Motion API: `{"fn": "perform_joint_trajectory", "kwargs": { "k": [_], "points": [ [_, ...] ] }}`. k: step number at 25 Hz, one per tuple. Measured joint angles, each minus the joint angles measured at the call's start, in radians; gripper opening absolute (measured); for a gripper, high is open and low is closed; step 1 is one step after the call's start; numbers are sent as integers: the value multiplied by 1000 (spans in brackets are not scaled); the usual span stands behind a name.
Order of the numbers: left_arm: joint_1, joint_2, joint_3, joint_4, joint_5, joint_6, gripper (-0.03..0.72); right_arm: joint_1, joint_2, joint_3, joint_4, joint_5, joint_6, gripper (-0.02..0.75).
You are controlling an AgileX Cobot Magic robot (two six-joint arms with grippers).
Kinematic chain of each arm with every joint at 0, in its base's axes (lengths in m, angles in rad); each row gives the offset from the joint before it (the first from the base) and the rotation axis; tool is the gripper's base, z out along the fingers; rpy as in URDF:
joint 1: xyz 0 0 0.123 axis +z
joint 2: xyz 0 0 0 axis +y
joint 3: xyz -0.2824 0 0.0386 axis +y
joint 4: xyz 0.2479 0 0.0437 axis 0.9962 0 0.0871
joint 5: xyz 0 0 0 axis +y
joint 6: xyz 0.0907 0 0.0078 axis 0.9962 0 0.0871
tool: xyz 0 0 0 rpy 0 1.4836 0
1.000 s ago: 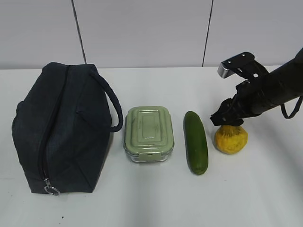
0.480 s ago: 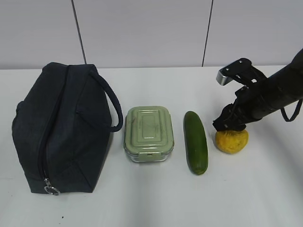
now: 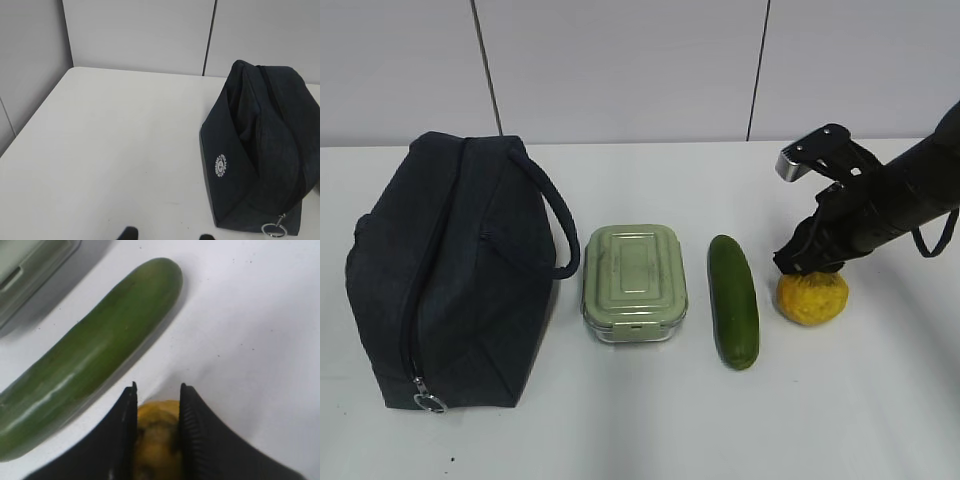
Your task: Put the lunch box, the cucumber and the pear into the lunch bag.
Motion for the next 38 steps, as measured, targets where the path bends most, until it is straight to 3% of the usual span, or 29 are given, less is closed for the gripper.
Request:
{"fn": "perform_joint_trajectory", "kwargs": {
  "k": [17,26,29,33,38],
  "points": [
    [0,0,0,-2,0,0,238,0,-79,0,4,48,20,197],
    [0,8,-5,-38,-6,0,238,0,-202,0,84,74,22,197],
    [0,46,-18,-99,-126,0,239,0,-246,0,137,92,22,197],
    [0,175,-23,-267,-308,10,239,0,-296,-4,196,120,22,197],
    [-2,461,-28,-519,-426,156,239,0,-329,-51,245,211,22,197]
  ]
}}
